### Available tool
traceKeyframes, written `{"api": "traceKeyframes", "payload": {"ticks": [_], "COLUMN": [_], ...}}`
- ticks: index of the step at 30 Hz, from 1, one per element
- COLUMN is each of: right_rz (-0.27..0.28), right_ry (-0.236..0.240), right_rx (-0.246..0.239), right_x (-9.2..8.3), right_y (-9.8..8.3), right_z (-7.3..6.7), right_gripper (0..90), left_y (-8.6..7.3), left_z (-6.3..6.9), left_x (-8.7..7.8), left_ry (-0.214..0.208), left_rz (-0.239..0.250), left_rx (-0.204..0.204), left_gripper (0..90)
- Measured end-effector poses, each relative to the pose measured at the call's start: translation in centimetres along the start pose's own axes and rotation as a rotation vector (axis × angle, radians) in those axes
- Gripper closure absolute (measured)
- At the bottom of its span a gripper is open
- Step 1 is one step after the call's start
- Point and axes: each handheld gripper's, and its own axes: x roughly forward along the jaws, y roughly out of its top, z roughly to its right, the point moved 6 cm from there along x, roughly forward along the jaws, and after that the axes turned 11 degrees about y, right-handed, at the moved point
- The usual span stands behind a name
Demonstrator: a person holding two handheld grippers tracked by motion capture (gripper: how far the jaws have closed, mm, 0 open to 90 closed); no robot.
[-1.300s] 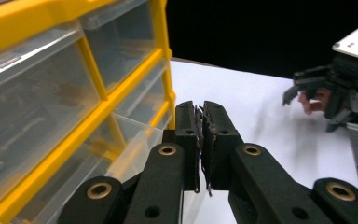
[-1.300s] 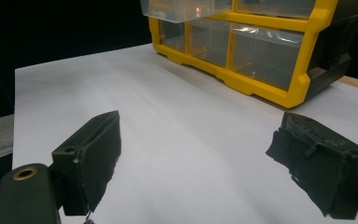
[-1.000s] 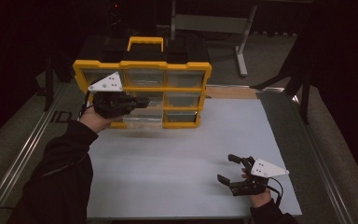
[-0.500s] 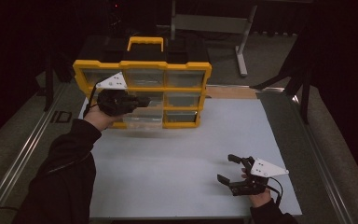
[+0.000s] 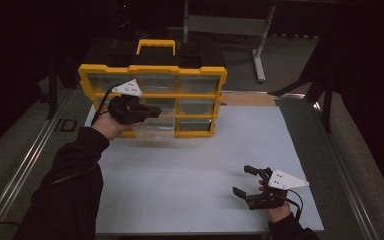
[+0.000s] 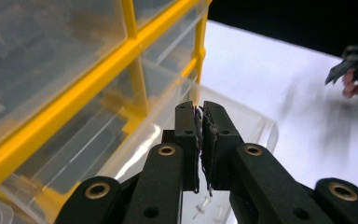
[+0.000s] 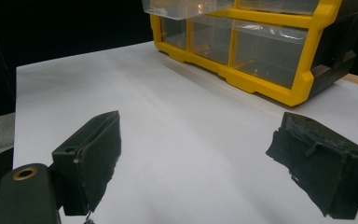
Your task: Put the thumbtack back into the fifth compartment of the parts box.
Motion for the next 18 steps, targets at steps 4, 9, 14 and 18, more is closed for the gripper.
{"api": "traceKeyframes", "payload": {"ticks": [4, 9, 14, 18], "right_rz": [0.000, 0.001, 0.001, -0.001], "right_ry": [0.000, -0.001, 0.000, 0.000], "right_rx": [0.002, 0.001, 0.002, 0.000], "right_x": [-0.01, -0.05, -0.04, -0.03], "right_y": [-0.03, 0.01, 0.00, 0.00], "right_z": [0.03, 0.03, 0.03, 0.01], "right_gripper": [13.9, 14.0, 13.9, 13.9], "left_y": [-0.24, -0.41, -0.54, -0.44], "left_z": [0.12, 0.16, 0.27, 0.18], "left_x": [0.32, 0.61, 0.93, 1.00], "left_ry": [-0.014, -0.017, -0.015, -0.007], "left_rz": [-0.017, -0.026, -0.041, -0.034], "left_rx": [-0.001, 0.001, 0.006, -0.007], "left_gripper": [84.8, 84.8, 84.8, 83.5]}}
